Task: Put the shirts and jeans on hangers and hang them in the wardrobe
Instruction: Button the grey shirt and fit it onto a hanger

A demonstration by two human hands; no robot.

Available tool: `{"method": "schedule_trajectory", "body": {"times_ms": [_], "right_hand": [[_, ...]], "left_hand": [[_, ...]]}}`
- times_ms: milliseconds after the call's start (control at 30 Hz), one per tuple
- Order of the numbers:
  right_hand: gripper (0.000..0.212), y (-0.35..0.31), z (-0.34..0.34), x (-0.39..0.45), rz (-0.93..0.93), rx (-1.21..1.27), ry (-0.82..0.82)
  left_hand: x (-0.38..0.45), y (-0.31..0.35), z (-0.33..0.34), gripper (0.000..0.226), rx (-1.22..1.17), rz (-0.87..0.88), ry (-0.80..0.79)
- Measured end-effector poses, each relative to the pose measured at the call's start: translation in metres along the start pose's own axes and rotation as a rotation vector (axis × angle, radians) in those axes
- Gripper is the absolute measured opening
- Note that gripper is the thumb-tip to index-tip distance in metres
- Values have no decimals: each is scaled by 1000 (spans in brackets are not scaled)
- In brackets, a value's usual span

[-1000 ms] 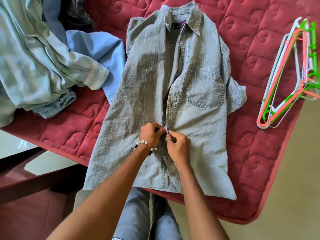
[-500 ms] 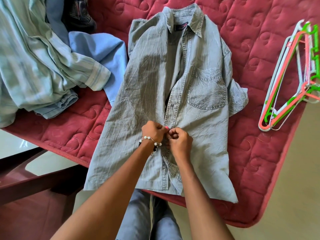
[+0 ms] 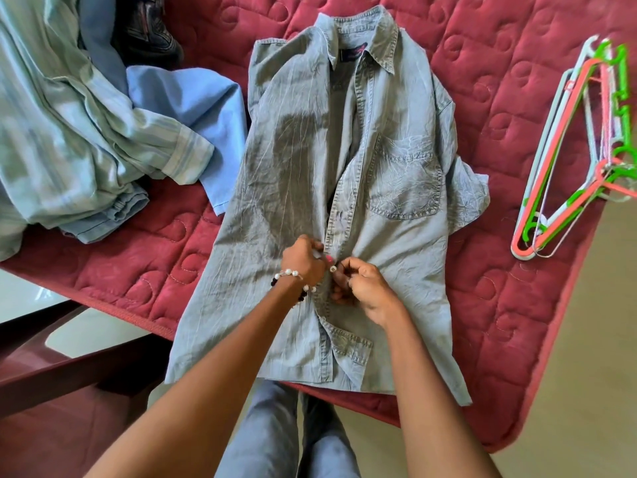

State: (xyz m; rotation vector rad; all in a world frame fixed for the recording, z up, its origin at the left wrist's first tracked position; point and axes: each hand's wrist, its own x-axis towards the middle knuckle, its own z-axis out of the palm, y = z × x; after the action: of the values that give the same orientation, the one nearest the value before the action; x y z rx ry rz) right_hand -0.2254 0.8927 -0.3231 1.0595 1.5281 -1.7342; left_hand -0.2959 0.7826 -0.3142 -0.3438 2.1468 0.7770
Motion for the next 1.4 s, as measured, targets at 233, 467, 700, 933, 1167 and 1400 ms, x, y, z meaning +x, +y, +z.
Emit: {"method": "schedule_trajectory", "body": {"times_ms": [233, 467, 700, 933, 1167, 1400], "right_hand": [[15, -43, 17, 5, -473, -378, 510], [29, -38, 41, 51, -417, -771, 697], [31, -47, 27, 55, -373, -609, 621], [29, -46, 25, 43, -422, -300, 670], [19, -48, 29, 44, -474, -266, 626], [26, -51, 25, 43, -362, -47, 536]], "left_hand": [[17, 31, -27, 28, 122, 478, 384], [41, 36, -34, 31, 403, 425, 258], [53, 39, -33, 19, 363, 357, 272], [56, 43, -26, 24, 426, 208, 204], [48, 37, -27, 15, -256, 155, 157], [48, 35, -25, 12, -301, 114, 135]]}}
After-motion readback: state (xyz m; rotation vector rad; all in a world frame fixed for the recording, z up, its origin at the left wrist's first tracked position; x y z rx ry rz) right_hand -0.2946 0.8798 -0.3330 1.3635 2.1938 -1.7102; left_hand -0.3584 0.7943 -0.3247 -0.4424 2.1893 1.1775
